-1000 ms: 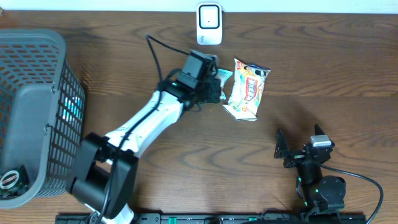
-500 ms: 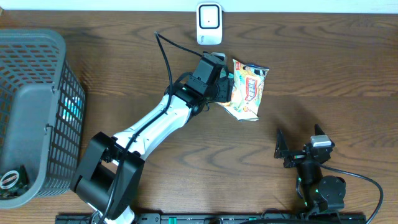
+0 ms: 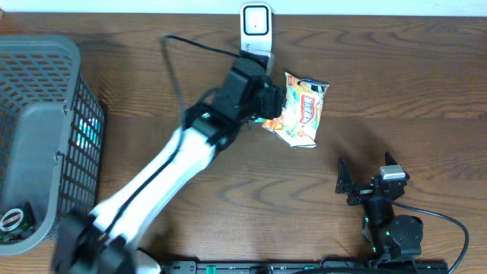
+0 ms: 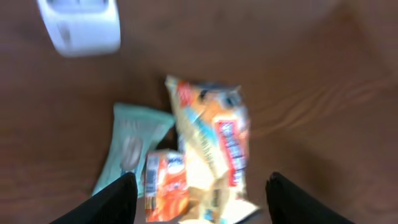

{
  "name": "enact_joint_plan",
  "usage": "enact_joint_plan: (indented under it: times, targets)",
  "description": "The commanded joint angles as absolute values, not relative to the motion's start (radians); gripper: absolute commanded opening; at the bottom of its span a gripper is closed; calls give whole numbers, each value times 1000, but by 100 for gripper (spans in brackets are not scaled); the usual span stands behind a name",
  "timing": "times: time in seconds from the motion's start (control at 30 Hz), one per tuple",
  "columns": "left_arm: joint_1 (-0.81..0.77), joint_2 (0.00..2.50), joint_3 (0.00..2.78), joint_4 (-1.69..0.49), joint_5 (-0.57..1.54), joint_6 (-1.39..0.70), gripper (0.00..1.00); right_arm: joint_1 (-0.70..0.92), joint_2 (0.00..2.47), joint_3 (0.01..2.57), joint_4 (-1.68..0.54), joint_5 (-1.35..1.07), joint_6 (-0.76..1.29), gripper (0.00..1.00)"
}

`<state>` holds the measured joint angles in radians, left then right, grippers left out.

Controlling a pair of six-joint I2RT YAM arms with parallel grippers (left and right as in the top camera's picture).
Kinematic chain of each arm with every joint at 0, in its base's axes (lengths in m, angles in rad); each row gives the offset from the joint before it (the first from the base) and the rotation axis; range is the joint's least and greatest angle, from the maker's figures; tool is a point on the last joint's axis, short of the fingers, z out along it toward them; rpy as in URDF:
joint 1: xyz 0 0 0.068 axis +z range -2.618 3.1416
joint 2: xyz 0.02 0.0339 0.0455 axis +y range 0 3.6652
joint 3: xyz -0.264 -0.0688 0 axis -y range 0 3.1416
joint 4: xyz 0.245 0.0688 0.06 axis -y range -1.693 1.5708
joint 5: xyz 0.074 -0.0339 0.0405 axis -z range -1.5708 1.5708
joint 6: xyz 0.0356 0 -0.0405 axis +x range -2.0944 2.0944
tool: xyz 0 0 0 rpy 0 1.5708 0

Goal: Scan the item barcode
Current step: 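Release the tissue pack on the pile and return left gripper to basket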

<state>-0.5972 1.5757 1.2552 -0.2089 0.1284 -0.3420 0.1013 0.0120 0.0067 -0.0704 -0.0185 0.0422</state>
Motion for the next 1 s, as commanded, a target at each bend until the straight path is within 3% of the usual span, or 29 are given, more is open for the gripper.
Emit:
enact_joint_plan:
  times: [0.0,0.53,0.77,0.97]
  targets:
    - [-566,1398,1263,-269,74,-281,72,109,6,6,-75,-17,55,99]
    - [-172,867,1263,-720,-534,-332,90,109,6,6,-75,-17,55,99]
    - [18,838,1262,-936,-778,-471,92,109,6,6,-75,-17,55,99]
    - [194,874,1262,-971,-805,-479,97,109,6,6,-75,-18,55,99]
